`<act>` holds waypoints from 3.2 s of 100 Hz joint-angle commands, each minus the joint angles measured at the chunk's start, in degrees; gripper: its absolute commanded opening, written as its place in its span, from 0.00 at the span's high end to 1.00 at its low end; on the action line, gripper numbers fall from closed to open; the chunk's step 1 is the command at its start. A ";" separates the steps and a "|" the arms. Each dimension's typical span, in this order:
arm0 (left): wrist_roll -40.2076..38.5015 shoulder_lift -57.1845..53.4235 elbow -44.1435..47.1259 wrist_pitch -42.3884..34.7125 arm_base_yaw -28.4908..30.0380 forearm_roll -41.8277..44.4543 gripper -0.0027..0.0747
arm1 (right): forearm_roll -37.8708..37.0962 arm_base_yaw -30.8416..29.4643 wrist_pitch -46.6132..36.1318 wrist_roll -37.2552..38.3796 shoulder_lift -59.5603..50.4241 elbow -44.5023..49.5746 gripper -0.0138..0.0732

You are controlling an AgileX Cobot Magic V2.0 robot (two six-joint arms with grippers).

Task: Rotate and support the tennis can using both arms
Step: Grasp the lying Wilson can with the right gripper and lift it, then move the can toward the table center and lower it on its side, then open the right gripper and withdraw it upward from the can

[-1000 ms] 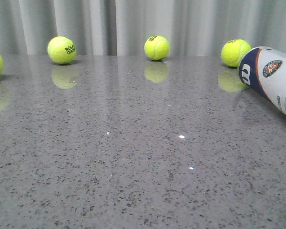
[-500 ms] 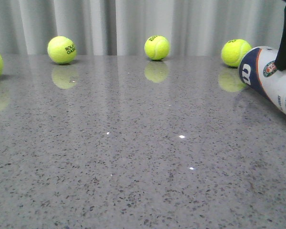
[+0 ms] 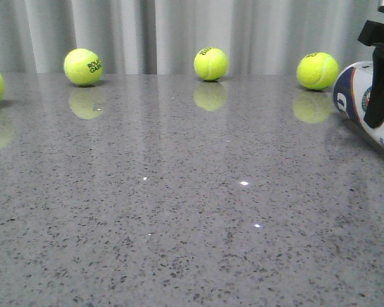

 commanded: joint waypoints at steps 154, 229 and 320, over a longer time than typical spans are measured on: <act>-0.07 -2.20 2.63 -4.12 -0.02 -0.18 0.99 | -1.98 24.64 9.07 -69.44 11.98 -23.15 0.35; -0.07 -2.20 2.63 -4.12 -0.02 -0.18 0.99 | -2.04 24.64 10.21 -69.44 11.75 -23.15 0.13; -0.07 -2.20 2.63 -4.12 -0.02 -0.18 0.99 | -2.27 24.64 12.06 -68.02 2.97 -23.38 0.14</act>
